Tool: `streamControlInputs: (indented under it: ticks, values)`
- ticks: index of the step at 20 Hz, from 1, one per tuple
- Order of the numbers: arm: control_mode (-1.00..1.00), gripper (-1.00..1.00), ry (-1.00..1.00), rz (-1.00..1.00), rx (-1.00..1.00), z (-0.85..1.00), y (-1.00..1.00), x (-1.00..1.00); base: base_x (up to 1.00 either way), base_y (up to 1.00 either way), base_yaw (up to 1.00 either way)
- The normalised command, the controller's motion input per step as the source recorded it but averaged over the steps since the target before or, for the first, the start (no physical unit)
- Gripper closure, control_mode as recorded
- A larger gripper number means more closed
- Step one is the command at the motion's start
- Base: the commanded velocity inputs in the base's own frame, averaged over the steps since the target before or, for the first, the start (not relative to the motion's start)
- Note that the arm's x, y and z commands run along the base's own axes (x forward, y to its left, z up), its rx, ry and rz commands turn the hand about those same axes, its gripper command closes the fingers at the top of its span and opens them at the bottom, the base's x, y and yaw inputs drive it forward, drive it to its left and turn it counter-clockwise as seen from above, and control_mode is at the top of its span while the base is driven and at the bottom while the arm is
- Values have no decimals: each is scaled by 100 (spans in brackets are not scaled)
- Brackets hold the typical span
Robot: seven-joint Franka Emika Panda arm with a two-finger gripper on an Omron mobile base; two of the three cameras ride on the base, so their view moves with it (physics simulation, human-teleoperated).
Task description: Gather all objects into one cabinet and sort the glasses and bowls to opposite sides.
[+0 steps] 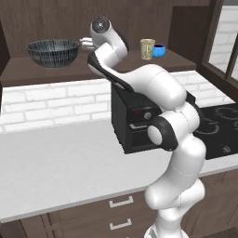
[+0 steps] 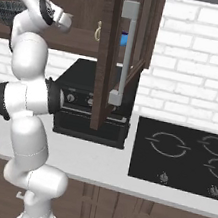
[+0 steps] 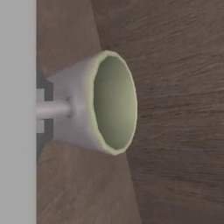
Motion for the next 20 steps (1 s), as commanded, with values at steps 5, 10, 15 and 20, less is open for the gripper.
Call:
streamControlInputs:
  ticks: [5, 10, 15, 20]
  values:
    - [-100, 100, 0, -4, 0, -1, -68, 0, 0, 0, 0]
    - [-100, 100, -1, -8, -2, 0, -80, 0, 0, 0, 0]
    - [-100, 100, 0, -7, -4, -2, -69, 0, 0, 0, 0]
    - [-100, 100, 0, -2, -1, -16, -47, 0, 0, 0, 0]
